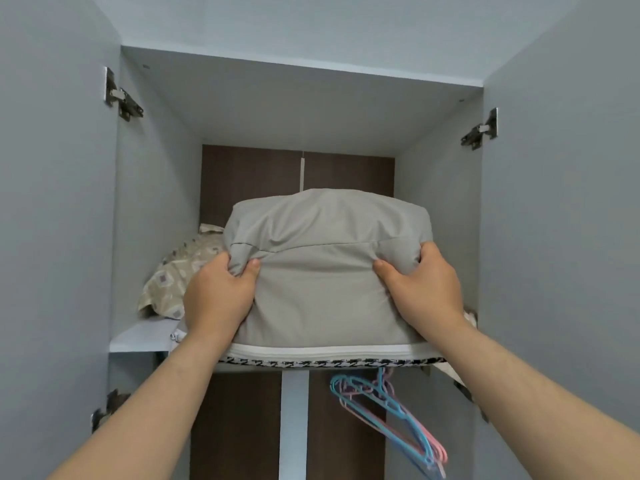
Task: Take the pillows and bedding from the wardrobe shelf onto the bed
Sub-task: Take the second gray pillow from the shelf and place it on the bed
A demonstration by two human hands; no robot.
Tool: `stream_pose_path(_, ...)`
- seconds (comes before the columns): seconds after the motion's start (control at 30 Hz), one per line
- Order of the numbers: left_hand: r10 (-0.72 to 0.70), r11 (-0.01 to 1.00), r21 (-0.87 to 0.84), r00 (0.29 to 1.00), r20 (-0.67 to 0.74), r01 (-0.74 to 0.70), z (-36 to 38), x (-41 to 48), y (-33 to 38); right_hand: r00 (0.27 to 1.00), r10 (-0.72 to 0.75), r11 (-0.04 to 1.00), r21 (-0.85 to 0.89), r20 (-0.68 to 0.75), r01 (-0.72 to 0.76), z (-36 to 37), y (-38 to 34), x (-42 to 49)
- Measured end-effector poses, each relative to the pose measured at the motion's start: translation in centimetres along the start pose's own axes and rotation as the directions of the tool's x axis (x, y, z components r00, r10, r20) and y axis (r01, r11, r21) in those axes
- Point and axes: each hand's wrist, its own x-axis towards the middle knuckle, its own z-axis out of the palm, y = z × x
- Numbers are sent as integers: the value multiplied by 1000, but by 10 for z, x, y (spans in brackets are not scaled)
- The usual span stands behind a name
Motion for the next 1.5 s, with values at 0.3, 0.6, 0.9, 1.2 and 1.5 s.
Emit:
stream_pose_path(0.3, -45, 998, 44, 994, 100, 41, -86, -104, 57, 993, 106, 994, -29, 58, -105, -113, -4, -103)
stream_pose_path(0.6, -133, 987, -67, 978, 159, 145, -150, -198, 60, 979, 191, 976, -119, 68, -182, -175, -20, -201)
stream_pose_path(0.9, -175, 962, -131, 911, 374, 239, -193, -275, 14, 918, 396, 894, -239, 26, -379, -195, -37, -329)
stream_pose_path(1.2, -161, 916, -205, 785, 598, 344, -247, -373, 14, 847, 520, 771, -364, -115, -523, -270, -67, -449)
stream_pose_path(1.5, 32, 868, -312, 583, 812, 387, -281, -488, 117, 713, 592, 584, -409, -376, -701, -426, -84, -553)
